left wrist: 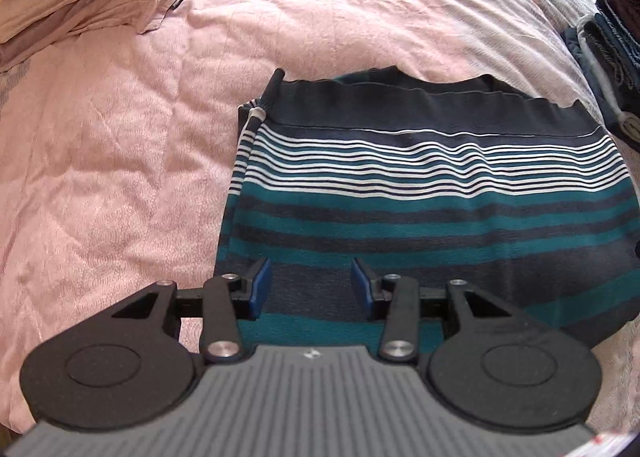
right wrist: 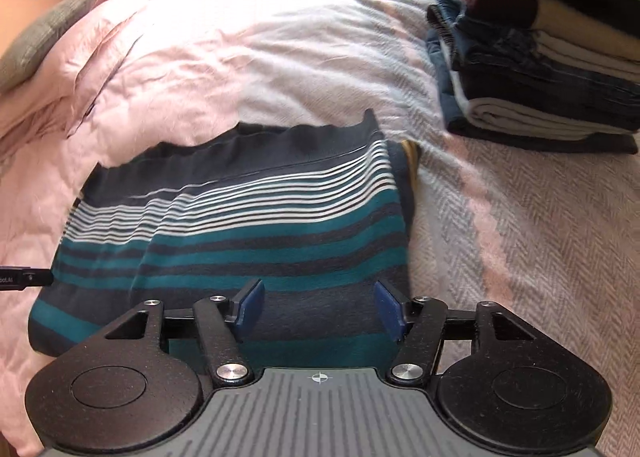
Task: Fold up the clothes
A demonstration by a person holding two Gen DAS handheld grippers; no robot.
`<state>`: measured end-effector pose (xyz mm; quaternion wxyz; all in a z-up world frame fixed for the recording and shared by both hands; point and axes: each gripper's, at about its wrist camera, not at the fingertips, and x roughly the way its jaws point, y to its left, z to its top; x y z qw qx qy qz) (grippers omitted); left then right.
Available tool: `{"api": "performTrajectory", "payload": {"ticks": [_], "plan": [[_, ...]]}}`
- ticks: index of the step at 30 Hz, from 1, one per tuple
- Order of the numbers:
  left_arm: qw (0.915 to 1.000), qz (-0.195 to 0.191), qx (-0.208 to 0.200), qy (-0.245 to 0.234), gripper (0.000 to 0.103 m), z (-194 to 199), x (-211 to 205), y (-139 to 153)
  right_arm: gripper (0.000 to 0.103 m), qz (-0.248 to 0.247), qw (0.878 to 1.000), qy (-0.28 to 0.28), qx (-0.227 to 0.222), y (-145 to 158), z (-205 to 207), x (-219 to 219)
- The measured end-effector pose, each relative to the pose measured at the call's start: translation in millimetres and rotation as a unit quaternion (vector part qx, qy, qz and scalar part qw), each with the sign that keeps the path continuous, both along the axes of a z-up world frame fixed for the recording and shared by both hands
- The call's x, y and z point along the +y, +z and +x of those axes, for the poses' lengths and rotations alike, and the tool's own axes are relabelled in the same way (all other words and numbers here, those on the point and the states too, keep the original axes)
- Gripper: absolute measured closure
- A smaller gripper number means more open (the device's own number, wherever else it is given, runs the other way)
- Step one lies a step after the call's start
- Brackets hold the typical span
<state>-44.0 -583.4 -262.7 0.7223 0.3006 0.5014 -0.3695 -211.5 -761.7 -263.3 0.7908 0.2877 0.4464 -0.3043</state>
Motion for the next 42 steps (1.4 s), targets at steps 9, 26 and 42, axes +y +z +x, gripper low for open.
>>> {"api": "performTrajectory", "payload": {"ticks": [9,26,42], "plan": [[0.9998,-0.02,0.004,-0.005,0.061,0.7,-0.1,-5.0,0.04,0.03,0.998,-0.045,-0.036,-17.6,-27.3,-27.1],[0.9866,-0.095,0.12,0.058,0.058,39.9,24.9,-65.3,0.038,0.225,0.939,-0.119,-0.233,-118.8,-87.9,-81.4],[0.9845,-0.12,0.112,0.061,0.062,55.5,42.4,-45.8,0.084,0.049,0.989,-0.14,0.025,-38.5,13.5,-35.2]]}}
